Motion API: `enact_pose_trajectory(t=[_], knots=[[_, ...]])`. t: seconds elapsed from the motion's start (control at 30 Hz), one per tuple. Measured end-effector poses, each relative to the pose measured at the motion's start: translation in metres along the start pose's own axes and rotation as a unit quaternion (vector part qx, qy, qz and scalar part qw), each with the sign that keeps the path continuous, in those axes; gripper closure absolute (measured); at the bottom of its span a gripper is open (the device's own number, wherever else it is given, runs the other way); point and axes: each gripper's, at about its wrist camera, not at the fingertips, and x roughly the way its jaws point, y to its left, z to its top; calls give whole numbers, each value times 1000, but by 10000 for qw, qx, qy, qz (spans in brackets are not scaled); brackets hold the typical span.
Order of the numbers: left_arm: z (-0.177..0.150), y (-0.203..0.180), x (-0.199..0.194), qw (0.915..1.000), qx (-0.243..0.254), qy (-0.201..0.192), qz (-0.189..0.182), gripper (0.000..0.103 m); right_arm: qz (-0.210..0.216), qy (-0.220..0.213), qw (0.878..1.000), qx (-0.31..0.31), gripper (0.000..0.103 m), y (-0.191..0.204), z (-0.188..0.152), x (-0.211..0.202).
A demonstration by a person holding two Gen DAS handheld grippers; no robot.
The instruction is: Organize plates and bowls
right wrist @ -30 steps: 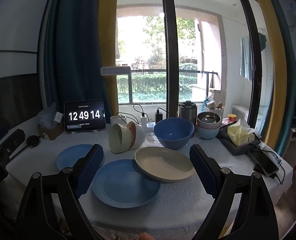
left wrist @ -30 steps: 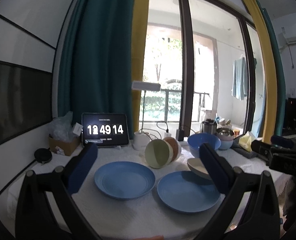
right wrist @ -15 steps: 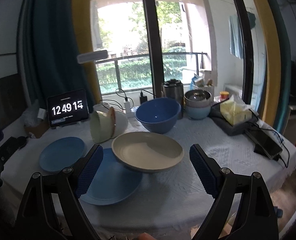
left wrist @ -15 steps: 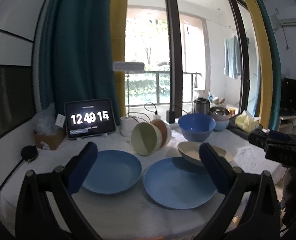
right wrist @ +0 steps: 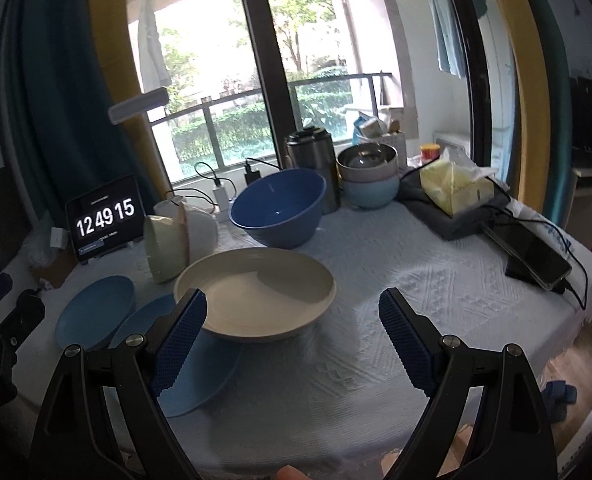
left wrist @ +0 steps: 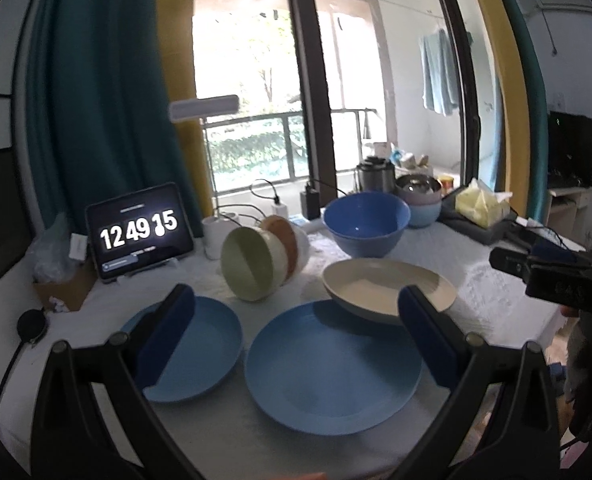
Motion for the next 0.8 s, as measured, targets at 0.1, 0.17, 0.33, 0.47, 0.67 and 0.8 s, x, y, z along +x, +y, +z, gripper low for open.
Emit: enact_pose_trajectory(t=[0.1, 0.17, 0.33, 0.47, 0.67, 0.8], knots=[[4, -6, 12, 10000, 42, 79, -33, 1, -23, 80, 9999, 66, 13, -8, 2, 10], [6, -9, 22, 9998, 68, 153, -52, 1, -55, 155, 9998, 84, 13, -13, 3, 18], [9, -18, 43, 9993, 164, 323, -128, 1, -95, 301, 9994, 162, 13, -24, 6, 39], [11, -23, 61, 9986, 228, 452, -170, 1, -88, 417, 9989, 218, 13, -31, 7, 56], [11, -30, 84, 9971, 270, 693, -152, 2, 9, 625, 9977, 262, 13, -33, 7, 80], [11, -32, 97, 9960, 242, 845, -132, 2, 65, 749, 9967, 312, 13, -37, 8, 93]])
